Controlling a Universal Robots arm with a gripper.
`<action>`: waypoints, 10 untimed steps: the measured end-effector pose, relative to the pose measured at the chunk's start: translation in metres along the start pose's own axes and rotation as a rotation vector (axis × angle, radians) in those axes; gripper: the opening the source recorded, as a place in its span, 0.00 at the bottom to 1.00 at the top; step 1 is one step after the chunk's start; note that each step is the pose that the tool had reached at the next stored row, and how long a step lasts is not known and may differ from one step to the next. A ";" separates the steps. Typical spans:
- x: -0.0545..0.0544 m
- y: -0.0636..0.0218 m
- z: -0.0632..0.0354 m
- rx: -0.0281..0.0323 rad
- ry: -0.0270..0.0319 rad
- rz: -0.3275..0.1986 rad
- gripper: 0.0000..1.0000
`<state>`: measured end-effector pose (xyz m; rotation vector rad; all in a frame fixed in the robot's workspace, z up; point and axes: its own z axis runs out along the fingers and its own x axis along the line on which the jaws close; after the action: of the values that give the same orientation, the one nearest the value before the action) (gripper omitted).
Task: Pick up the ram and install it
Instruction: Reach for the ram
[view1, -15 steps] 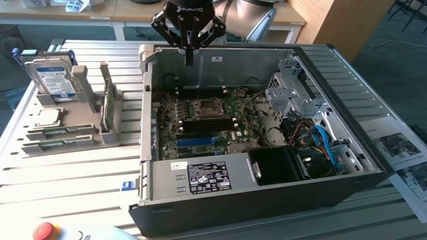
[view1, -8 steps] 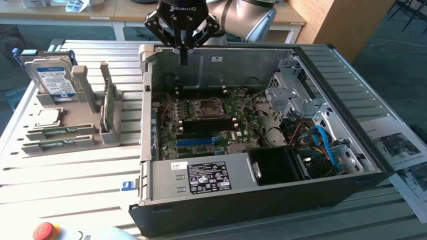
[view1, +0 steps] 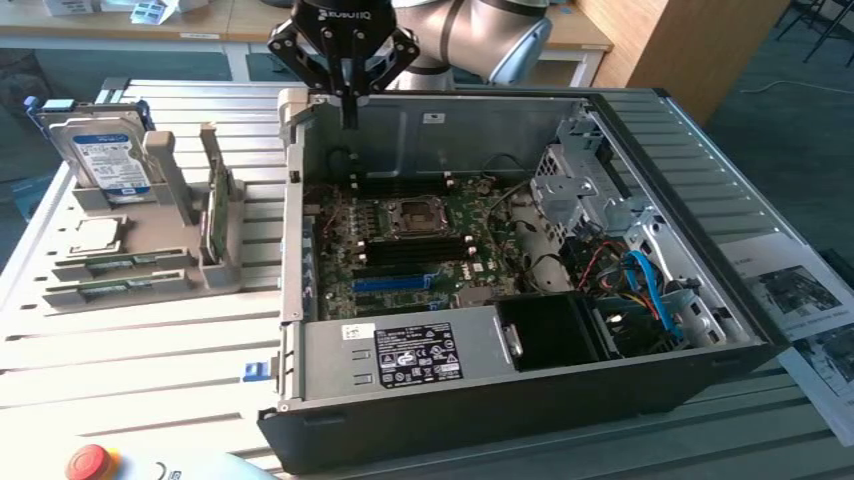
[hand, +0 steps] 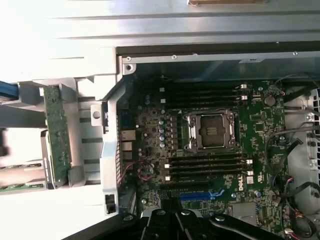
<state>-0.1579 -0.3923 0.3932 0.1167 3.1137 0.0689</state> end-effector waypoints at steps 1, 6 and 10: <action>0.002 0.0002 0.0000 0.0000 0.0000 0.000 0.10; 0.012 0.0015 -0.0002 0.0000 0.0000 0.000 0.10; 0.021 0.0025 -0.0004 0.0001 0.0001 0.000 0.10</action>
<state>-0.1782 -0.3882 0.3932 0.1165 3.1137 0.0688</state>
